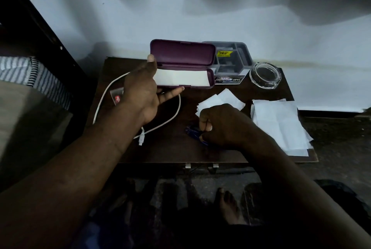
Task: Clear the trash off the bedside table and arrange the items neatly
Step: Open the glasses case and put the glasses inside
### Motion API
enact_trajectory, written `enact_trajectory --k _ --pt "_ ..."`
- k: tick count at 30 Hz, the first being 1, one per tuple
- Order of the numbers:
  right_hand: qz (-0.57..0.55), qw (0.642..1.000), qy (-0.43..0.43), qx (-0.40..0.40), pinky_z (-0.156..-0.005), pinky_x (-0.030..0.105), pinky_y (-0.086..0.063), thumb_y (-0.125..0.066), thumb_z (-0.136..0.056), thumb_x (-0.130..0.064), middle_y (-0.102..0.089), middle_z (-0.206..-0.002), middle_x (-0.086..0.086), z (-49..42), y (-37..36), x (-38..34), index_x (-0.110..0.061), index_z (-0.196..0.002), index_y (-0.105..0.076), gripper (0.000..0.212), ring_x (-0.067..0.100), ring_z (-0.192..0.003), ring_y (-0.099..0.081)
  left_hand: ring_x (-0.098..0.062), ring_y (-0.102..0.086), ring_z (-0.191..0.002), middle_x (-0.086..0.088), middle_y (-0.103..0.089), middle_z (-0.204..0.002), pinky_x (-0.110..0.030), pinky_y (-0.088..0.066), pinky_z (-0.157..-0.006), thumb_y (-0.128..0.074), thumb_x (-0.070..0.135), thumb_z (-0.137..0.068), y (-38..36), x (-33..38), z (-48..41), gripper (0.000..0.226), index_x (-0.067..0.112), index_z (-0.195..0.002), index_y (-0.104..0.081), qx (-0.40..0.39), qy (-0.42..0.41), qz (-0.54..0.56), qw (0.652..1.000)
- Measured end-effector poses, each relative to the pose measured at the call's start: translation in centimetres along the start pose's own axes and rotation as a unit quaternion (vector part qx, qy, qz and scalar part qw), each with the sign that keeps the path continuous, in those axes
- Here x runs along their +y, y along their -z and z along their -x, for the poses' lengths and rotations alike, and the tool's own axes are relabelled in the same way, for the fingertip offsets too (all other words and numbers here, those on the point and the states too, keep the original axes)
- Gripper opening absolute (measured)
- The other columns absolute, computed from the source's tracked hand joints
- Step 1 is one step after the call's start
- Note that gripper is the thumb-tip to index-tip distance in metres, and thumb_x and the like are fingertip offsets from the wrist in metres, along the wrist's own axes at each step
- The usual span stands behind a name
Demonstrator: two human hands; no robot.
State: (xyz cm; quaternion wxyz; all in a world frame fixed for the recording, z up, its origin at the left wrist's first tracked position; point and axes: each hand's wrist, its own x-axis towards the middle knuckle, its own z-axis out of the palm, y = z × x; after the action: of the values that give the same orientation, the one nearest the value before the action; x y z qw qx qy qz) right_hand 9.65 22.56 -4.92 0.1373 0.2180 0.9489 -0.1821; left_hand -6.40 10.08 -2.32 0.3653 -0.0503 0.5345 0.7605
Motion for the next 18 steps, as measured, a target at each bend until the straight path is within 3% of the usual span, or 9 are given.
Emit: enact_trajectory --k 5,9,14,18 --pt "-0.002 1.000 -0.006 0.013 -0.067 0.028 -0.046 -0.086 -0.076 -0.042 -0.067 -0.098 -0.008 -0.42 -0.30 -0.14 -0.028 -0.093 -0.069 0.028 0.016 -0.094 -0.063 -0.031 -0.075 -0.100 -0.010 -0.073 -0.119 -0.044 -0.063 -0.071 -0.053 0.036 -0.105 0.07 0.26 -0.07 0.030 0.016 -0.123 -0.065 0.006 -0.005 0.000 1.000" --pt "0.003 1.000 -0.016 -0.019 -0.075 0.033 -0.053 -0.092 -0.070 -0.041 -0.067 -0.107 -0.004 -0.64 -0.46 -0.26 -0.027 -0.102 -0.066 0.044 0.019 -0.099 -0.064 -0.031 -0.075 -0.100 -0.009 -0.072 -0.120 -0.043 -0.063 -0.069 -0.052 0.037 -0.106 0.11 0.33 -0.12 0.031 0.016 -0.125 -0.064 0.004 -0.003 -0.006 1.000" --pt "-0.008 0.999 -0.012 0.046 -0.079 0.040 -0.058 -0.074 -0.085 -0.039 -0.071 -0.100 0.002 -0.60 -0.57 -0.46 -0.025 -0.098 -0.067 0.020 0.027 -0.094 -0.069 -0.031 -0.074 -0.102 -0.009 -0.073 -0.119 -0.042 -0.063 -0.069 -0.052 0.038 -0.106 0.18 0.36 -0.21 0.031 0.016 -0.124 -0.065 0.003 -0.006 -0.007 1.000" --pt "-0.059 0.994 -0.002 0.087 -0.083 0.039 -0.057 -0.075 -0.083 -0.031 -0.074 -0.093 -0.003 -0.55 0.28 -0.62 -0.030 -0.091 -0.069 0.009 0.021 -0.090 -0.070 -0.032 -0.074 -0.101 -0.010 -0.073 -0.119 -0.042 -0.063 -0.067 -0.052 0.039 -0.105 0.36 0.35 -0.47 0.031 0.016 -0.121 -0.066 0.015 -0.011 -0.012 1.000"
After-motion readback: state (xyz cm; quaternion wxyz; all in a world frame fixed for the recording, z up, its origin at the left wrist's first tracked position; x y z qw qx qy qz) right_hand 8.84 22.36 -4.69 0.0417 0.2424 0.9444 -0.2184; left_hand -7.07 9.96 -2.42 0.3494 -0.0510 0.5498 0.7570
